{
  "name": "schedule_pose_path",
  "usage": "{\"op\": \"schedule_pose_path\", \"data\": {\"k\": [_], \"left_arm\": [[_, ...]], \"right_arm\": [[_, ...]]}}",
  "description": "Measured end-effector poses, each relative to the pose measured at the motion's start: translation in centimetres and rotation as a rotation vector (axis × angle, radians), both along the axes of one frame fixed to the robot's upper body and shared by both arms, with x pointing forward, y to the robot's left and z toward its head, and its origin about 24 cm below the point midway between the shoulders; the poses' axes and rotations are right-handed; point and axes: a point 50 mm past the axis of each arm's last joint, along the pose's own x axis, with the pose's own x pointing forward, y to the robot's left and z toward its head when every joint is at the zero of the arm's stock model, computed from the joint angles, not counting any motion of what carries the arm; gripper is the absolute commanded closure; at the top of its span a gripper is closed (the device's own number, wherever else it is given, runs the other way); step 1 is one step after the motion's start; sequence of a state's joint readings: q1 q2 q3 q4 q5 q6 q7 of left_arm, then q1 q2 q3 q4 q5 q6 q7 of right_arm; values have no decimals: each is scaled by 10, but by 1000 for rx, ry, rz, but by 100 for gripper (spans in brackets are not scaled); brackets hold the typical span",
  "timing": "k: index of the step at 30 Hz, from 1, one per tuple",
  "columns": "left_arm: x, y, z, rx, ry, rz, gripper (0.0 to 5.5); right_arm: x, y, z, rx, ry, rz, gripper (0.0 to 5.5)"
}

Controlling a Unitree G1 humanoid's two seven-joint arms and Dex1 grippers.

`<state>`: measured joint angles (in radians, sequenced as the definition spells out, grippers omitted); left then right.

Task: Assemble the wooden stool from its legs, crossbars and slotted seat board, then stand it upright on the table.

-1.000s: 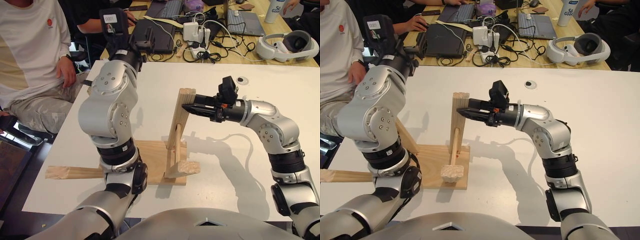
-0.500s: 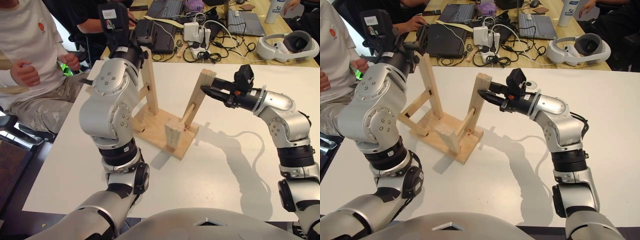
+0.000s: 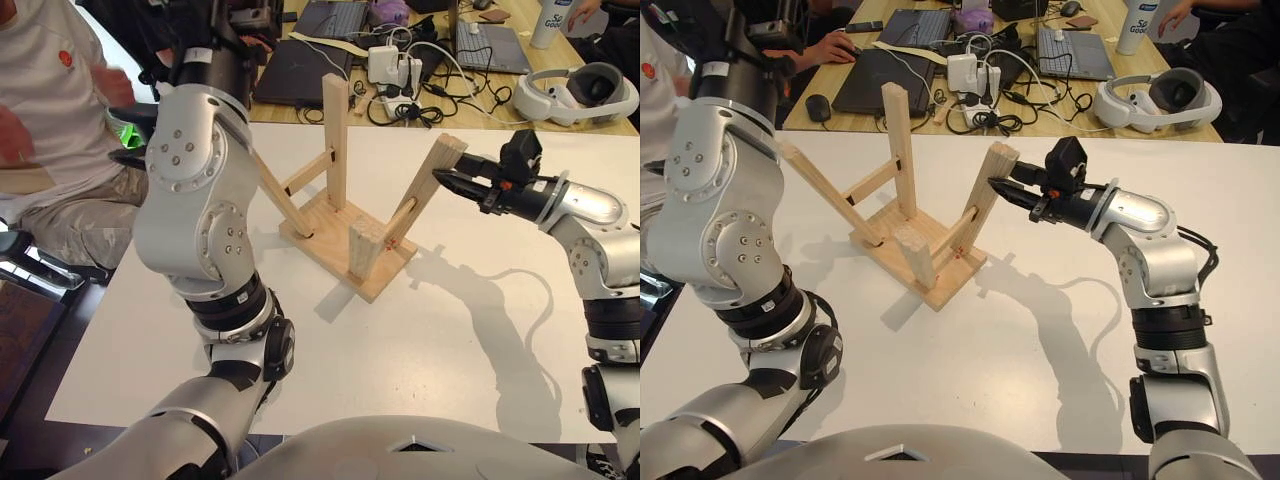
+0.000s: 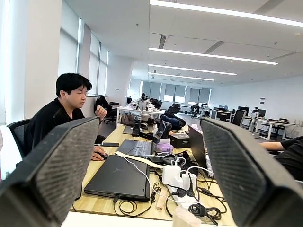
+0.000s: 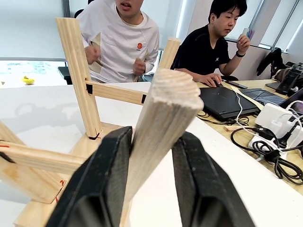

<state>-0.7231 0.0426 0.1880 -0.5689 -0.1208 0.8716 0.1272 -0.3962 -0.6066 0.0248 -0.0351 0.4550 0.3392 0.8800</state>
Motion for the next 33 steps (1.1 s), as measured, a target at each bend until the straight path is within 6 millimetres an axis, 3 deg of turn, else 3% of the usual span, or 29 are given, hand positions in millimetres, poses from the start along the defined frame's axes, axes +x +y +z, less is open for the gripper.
{"op": "schedule_pose_path", "data": {"k": [7,15,16,18,23,26,29,33], "left_arm": [[1,24,-33,-46,131,124,158],[-5,28,-38,-50,137,153,158],[-6,28,-38,-50,135,155,158],[-7,28,-39,-51,137,158,158],[-7,26,-41,-64,138,159,158],[-7,26,-41,-66,137,163,158],[-8,28,-41,-69,139,171,158],[-9,30,-46,-71,153,182,158]], "right_arm": [[-14,-7,-2,10,9,-86,429],[-17,-19,10,120,152,-119,429],[-15,-21,19,179,155,-110,429],[-6,-20,63,301,64,-65,429],[6,-6,144,487,-138,67,429],[12,1,132,438,-91,89,429],[13,-6,91,364,24,14,429],[16,-12,93,377,-17,-65,429]]}}
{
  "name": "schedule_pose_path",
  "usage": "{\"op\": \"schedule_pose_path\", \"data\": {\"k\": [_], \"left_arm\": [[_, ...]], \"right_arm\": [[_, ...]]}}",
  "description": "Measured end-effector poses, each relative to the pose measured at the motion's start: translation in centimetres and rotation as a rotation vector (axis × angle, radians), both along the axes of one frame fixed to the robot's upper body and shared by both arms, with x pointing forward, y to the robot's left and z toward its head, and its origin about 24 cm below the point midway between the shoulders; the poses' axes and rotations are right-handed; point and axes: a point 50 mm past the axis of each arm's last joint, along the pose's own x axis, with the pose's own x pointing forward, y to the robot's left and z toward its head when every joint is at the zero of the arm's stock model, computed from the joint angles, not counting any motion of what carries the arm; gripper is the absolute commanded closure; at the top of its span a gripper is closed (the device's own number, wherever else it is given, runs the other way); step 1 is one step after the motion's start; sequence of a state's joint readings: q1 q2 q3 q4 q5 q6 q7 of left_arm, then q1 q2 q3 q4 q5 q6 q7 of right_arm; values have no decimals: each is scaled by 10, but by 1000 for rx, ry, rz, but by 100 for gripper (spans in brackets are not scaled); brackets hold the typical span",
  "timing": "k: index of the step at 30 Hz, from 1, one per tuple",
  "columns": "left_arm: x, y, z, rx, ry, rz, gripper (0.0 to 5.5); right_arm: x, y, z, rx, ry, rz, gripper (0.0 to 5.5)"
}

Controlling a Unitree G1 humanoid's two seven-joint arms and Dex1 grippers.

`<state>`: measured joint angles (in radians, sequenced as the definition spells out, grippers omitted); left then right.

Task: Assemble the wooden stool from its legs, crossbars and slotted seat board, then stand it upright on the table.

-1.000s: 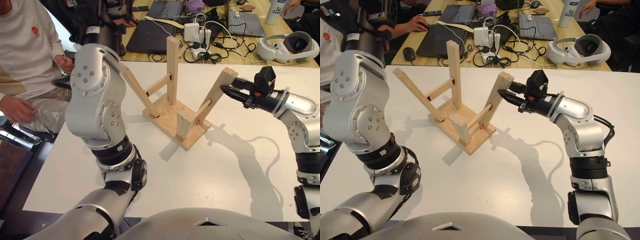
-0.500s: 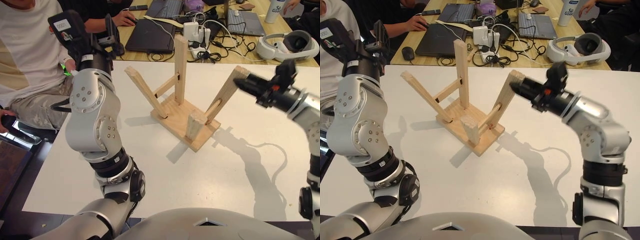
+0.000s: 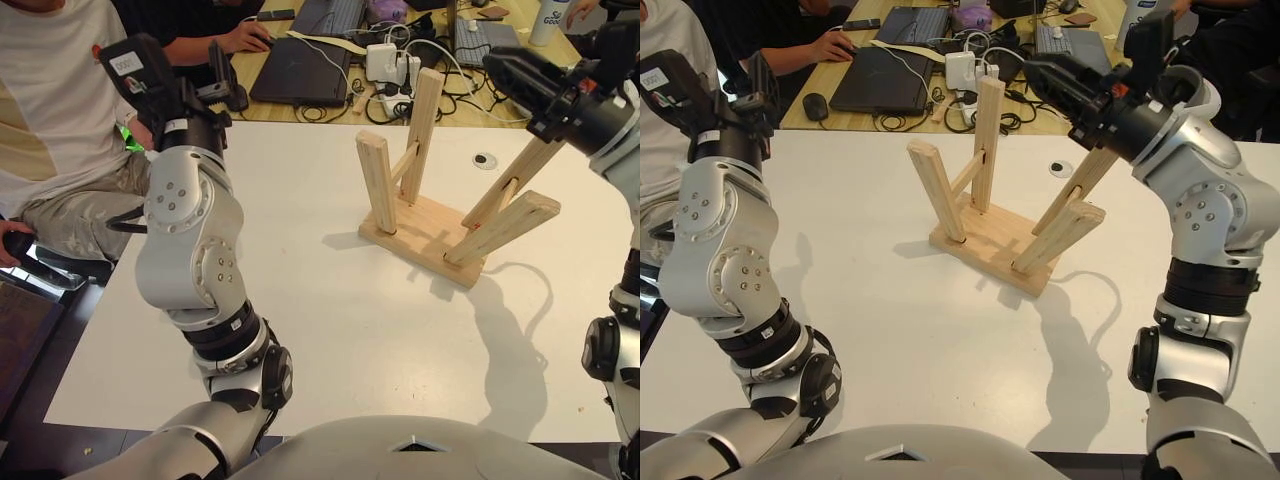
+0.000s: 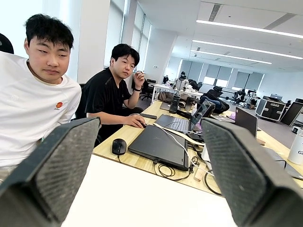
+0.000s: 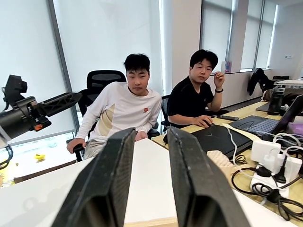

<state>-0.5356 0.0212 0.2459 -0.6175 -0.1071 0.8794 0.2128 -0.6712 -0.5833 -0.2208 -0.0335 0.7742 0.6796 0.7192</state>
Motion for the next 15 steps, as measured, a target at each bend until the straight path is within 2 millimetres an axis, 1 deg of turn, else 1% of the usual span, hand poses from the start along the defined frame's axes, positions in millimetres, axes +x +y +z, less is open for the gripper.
{"op": "schedule_pose_path", "data": {"k": [2,4,6,7,9,10,12,14,15], "left_arm": [[0,0,0,0,0,0,158],[0,0,0,1,-1,1,158],[-3,2,1,-1,-11,14,158],[-6,4,2,-2,-20,26,158],[-10,7,-1,-6,-15,52,158],[-13,9,-3,-11,-13,74,158],[-16,10,-4,-22,-16,92,158],[-20,10,-5,-30,-16,110,158],[-20,10,-6,-34,-14,114,158]], "right_arm": [[5,-5,11,48,-32,-47,388],[6,-13,28,111,-82,-55,350],[-7,-24,38,88,-78,55,315],[-19,-30,44,37,-66,127,297],[-38,-34,47,-71,-21,237,297],[-47,-40,43,-123,36,267,297],[-55,-50,35,-162,123,272,297],[-65,-64,16,-181,217,236,297],[-70,-69,3,-182,270,209,297]]}}
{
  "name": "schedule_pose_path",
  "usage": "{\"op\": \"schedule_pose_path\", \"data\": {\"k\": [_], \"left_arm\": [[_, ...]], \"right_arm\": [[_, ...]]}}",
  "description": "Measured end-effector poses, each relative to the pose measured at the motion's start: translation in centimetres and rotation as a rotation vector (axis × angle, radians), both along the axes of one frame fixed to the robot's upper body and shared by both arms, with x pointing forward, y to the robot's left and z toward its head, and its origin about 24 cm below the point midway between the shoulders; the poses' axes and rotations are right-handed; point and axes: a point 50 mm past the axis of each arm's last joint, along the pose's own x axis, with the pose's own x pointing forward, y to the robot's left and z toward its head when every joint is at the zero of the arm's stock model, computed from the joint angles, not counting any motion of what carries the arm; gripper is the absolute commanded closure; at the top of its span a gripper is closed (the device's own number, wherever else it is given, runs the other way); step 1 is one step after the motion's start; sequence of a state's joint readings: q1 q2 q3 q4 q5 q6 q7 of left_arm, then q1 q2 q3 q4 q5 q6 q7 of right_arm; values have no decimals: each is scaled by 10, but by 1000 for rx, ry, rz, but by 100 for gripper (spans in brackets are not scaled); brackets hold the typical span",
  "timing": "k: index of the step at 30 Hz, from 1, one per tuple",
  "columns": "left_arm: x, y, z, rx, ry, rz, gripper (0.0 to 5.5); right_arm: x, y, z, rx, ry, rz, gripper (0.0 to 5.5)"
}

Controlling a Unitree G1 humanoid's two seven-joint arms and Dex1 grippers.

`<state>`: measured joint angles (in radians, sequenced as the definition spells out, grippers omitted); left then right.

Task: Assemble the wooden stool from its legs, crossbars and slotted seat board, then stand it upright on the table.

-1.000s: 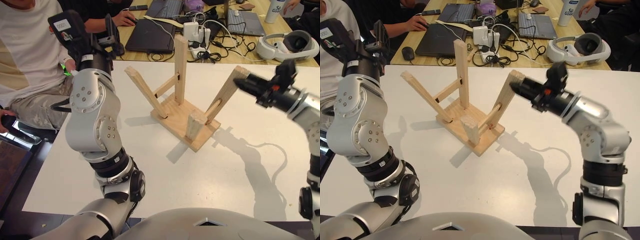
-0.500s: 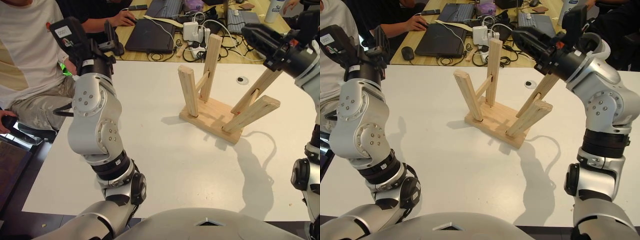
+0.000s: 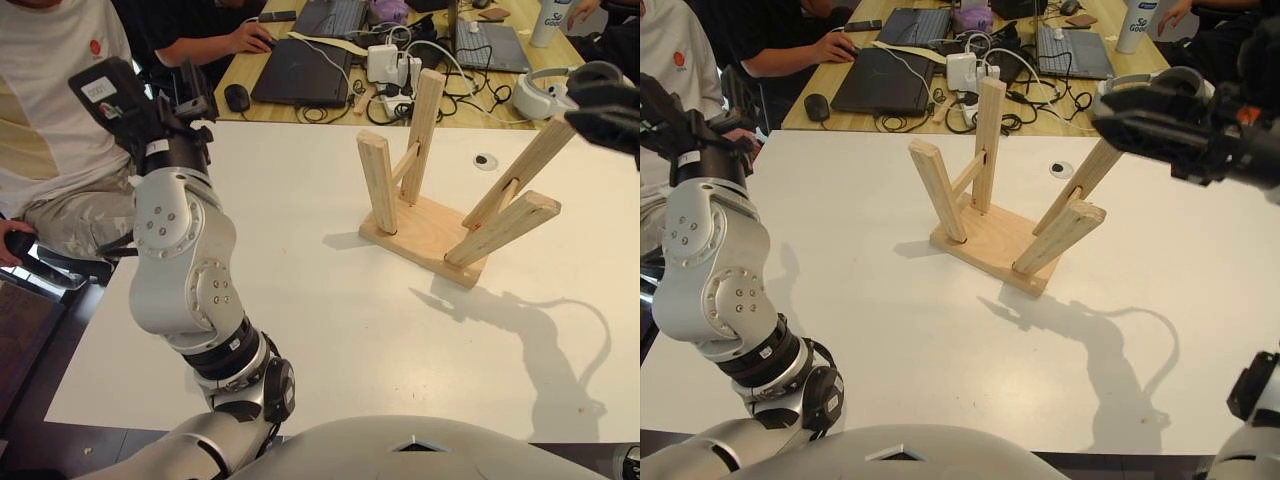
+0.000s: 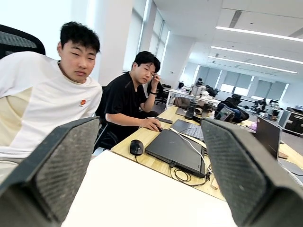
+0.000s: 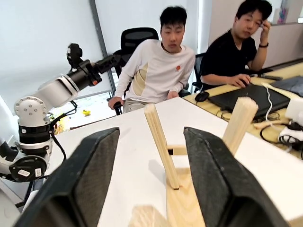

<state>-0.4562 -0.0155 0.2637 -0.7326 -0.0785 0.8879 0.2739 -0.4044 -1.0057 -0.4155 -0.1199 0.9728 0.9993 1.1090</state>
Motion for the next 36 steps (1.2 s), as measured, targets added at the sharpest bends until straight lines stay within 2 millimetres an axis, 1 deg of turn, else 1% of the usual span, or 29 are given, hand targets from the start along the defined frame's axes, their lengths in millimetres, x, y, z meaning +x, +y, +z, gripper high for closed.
{"op": "schedule_pose_path", "data": {"k": [1,3,5,6,8,9,11,13,15,18,21,26,28,31,33,36], "left_arm": [[0,-1,0,-6,0,-1,158],[0,-5,-1,-22,1,-9,158],[1,-10,-1,-26,-1,-25,158],[2,-12,-2,-29,1,-30,158],[2,-13,-2,-28,4,-33,158],[2,-12,-2,-26,3,-29,158],[1,-10,-3,-28,5,-18,158],[0,-9,-4,-29,8,-12,158],[0,-9,-5,-32,12,-9,158],[0,-10,-5,-38,13,-10,158],[0,-10,-5,-38,13,-10,158],[0,-10,-6,-38,13,-12,158],[1,-12,-6,-37,14,-18,158],[1,-12,-6,-37,15,-22,158],[1,-12,-6,-37,16,-24,158],[1,-12,-6,-36,16,-27,158]], "right_arm": [[-3,-3,-9,-3,29,-25,297],[-5,-4,-17,5,42,-72,297],[6,-3,-23,58,14,-170,297],[11,-3,-21,86,0,-200,297],[9,3,-15,93,-24,-159,297],[4,4,-20,77,-4,-125,297],[-5,-3,-36,36,74,-111,297],[-13,-10,-42,13,129,-89,297],[-17,-12,-47,20,164,-72,297],[-21,-12,-48,41,182,-55,297],[-26,-8,-52,29,195,-32,297],[-24,5,-63,-58,154,-9,297],[-21,10,-69,-79,138,-15,328],[-16,16,-80,-53,137,-68,387],[-11,19,-81,-7,136,-115,397],[-8,23,-82,114,169,-202,399]]}}
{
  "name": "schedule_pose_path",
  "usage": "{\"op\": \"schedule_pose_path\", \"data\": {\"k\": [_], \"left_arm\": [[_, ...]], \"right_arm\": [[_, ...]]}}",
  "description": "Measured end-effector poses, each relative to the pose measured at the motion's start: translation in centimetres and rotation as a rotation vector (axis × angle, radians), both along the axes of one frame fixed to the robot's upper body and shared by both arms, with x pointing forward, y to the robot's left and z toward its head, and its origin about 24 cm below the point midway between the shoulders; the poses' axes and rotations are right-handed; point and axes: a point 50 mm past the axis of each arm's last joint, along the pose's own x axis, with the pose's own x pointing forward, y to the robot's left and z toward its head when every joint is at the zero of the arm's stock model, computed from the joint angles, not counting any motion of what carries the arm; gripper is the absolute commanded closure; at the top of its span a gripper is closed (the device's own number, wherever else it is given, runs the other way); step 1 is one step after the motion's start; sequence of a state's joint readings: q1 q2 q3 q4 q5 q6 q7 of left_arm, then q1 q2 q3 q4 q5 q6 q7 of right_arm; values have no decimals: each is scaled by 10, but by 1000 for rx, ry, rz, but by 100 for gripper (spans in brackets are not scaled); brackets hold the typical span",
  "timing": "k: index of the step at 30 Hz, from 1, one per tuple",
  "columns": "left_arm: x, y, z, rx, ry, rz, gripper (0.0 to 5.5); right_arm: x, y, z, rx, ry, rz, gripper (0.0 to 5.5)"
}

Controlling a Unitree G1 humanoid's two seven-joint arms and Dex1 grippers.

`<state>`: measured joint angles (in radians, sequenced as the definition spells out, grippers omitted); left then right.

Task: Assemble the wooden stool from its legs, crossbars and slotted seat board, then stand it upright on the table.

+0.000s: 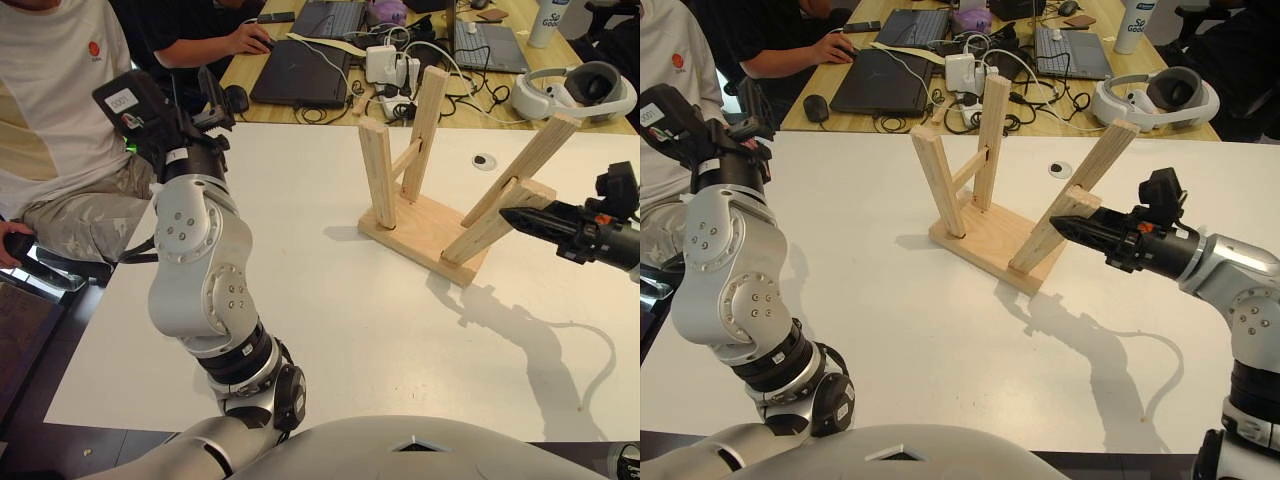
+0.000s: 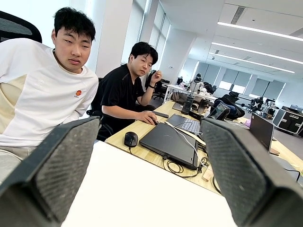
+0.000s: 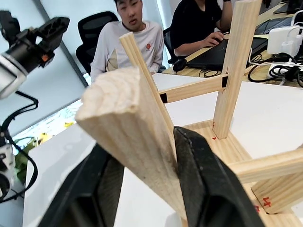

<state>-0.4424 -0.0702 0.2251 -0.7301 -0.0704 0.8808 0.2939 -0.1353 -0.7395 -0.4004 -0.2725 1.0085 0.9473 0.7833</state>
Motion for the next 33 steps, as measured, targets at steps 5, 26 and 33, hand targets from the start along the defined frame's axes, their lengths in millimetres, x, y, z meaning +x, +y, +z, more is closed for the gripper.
{"op": "schedule_pose_path", "data": {"k": [5,26,33], "left_arm": [[1,-1,2,5,-5,-9,158],[8,-1,6,32,15,-52,158],[9,-2,6,36,19,-62,158]], "right_arm": [[2,9,1,273,89,-118,399],[12,-29,-56,490,502,-680,454],[8,-30,-52,407,430,-890,344]]}}
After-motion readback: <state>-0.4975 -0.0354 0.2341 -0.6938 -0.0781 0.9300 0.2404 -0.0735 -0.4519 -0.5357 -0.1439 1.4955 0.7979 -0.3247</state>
